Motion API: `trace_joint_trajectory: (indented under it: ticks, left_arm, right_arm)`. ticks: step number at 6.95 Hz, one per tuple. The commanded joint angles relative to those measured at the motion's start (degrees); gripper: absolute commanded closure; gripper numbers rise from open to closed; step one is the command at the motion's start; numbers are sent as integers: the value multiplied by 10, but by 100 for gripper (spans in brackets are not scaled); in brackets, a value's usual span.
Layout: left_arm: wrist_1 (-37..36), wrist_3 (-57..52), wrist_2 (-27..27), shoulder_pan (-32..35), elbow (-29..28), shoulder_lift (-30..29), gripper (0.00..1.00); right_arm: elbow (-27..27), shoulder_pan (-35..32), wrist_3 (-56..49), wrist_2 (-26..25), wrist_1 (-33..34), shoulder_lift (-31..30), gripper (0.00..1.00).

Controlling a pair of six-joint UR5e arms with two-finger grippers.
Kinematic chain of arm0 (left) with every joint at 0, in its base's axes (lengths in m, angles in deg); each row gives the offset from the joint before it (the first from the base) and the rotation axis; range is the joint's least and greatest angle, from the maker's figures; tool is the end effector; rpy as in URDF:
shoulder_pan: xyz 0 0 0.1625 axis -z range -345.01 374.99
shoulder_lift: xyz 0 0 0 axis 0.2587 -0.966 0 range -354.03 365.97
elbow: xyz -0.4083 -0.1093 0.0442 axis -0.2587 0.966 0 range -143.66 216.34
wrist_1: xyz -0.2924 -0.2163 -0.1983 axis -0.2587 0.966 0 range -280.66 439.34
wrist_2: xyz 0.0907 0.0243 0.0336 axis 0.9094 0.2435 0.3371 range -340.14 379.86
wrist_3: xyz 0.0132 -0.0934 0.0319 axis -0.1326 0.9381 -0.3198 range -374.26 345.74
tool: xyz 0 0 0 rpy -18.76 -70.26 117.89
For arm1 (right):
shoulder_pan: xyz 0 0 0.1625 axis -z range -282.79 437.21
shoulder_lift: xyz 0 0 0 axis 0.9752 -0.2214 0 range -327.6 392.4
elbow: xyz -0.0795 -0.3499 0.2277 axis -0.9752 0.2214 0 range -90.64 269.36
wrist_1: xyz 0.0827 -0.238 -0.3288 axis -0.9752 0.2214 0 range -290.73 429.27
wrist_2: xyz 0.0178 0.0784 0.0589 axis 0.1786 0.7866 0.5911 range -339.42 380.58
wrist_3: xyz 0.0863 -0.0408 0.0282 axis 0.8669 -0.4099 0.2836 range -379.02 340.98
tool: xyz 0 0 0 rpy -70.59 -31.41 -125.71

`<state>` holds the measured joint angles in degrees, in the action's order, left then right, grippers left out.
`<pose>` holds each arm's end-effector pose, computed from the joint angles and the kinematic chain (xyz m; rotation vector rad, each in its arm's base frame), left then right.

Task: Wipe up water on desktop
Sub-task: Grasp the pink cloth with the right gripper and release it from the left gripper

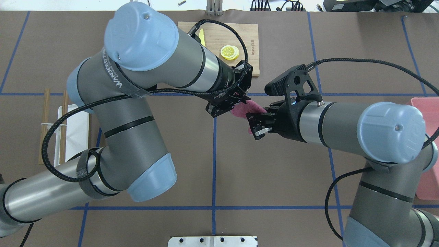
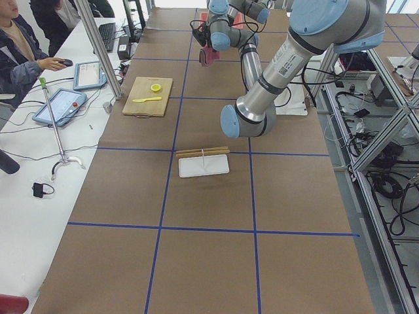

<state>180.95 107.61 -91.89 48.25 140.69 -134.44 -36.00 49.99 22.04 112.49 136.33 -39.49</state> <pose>0.4557 -0.4140 0.0034 -0.3123 1.3494 -0.7029 -0.3724 -0.3377 0.1777 0.8050 -1.0736 -0.3429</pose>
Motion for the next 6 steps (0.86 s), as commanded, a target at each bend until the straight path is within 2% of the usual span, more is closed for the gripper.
trace_joint_trajectory:
  ticks: [1, 2, 4, 5, 6]
  left_arm:
    - [1, -9, 6, 5, 7, 3, 15]
    - [1, -21, 6, 24, 24, 27, 2]
    - [0, -121, 0, 48, 83, 110, 2]
    - [0, -184, 0, 62, 98, 141, 2]
    - [0, -189, -1, 76, 98, 162, 2]
  right_arm:
    - [-11, 4, 73, 3, 0, -15, 100]
    - [-20, 5, 139, 5, 0, -36, 100]
    - [-16, 31, 307, -3, 3, -46, 100]
    - [8, 59, 374, -8, 14, -48, 100]
    - [16, 113, 455, -66, 36, -38, 100]
